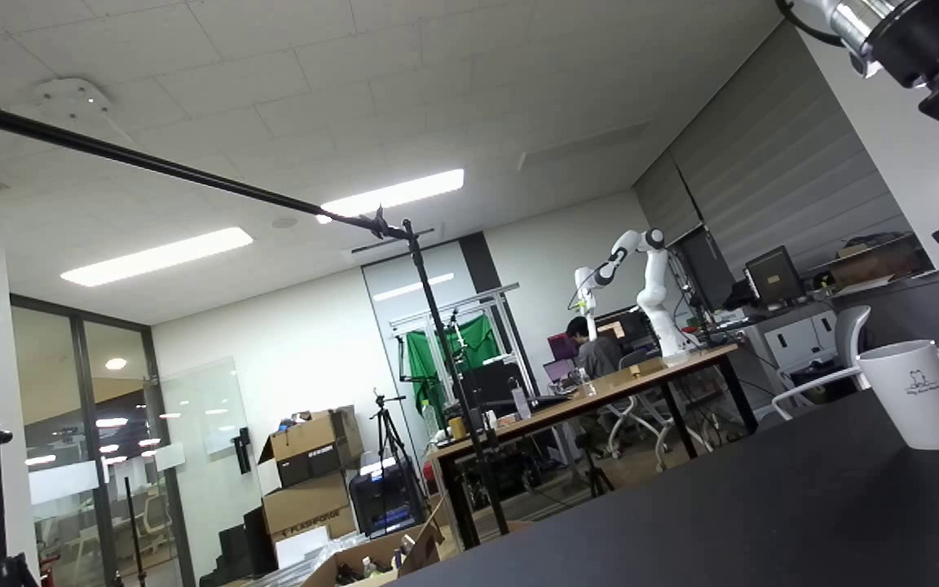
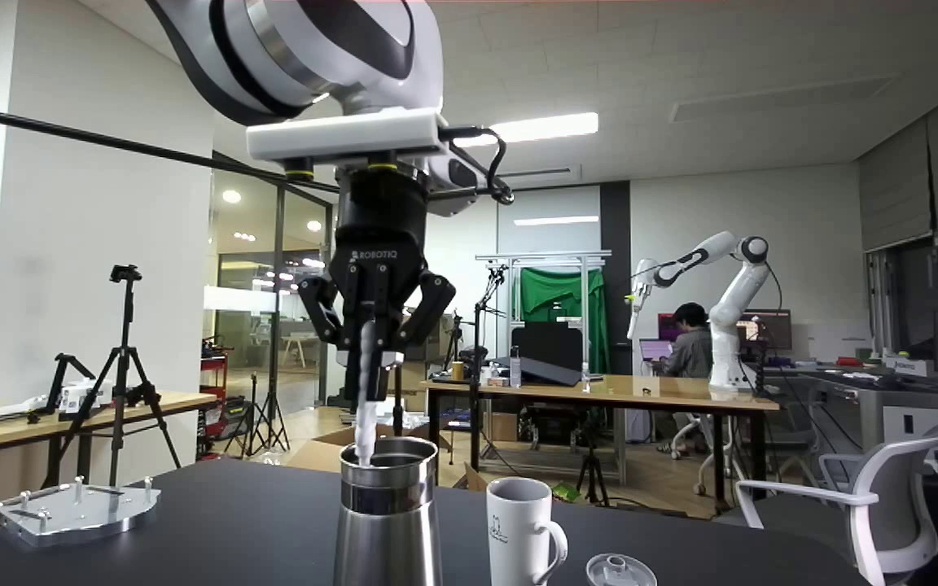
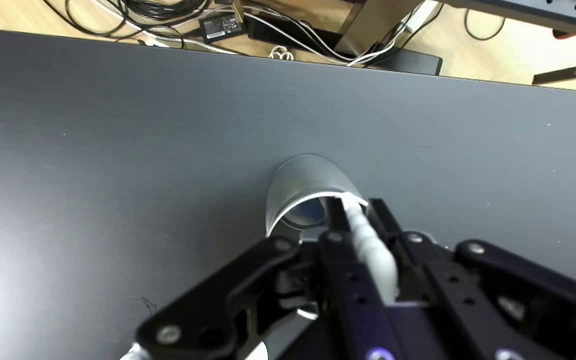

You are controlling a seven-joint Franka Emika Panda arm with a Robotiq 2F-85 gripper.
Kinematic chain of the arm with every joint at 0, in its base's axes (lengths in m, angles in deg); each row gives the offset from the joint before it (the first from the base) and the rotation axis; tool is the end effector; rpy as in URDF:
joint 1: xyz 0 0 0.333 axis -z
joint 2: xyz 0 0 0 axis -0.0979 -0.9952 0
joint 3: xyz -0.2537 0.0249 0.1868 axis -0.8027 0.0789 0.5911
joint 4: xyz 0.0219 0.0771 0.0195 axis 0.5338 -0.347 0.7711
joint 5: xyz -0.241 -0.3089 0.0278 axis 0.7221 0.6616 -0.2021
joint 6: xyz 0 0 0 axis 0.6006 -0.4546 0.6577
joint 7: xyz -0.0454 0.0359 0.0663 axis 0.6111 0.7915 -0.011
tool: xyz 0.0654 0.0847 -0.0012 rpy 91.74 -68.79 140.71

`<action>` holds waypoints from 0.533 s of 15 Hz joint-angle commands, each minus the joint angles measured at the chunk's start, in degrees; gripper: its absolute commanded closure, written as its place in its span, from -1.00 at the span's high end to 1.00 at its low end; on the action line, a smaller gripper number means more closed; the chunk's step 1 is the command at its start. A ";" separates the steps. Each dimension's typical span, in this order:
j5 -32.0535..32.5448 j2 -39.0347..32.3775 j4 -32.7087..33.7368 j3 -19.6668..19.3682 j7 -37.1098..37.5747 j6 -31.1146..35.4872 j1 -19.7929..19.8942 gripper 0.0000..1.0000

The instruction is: Move the brush inside the silver flask up and down

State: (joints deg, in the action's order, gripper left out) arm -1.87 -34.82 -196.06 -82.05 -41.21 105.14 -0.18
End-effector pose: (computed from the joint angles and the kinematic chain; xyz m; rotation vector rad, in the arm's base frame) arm 0.3899 -0.1065 0.3717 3.0971 0.3208 -0.2281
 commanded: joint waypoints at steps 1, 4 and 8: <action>-0.50 1.01 2.06 0.22 -0.45 -2.37 -0.54 -0.92; -0.64 3.88 4.42 0.51 -1.36 -5.49 -0.86 -0.92; -0.65 6.98 9.07 0.19 -2.70 -10.59 -1.29 -0.92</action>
State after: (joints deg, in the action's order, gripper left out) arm -1.92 -30.05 -190.56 -81.45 -43.07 98.76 -0.88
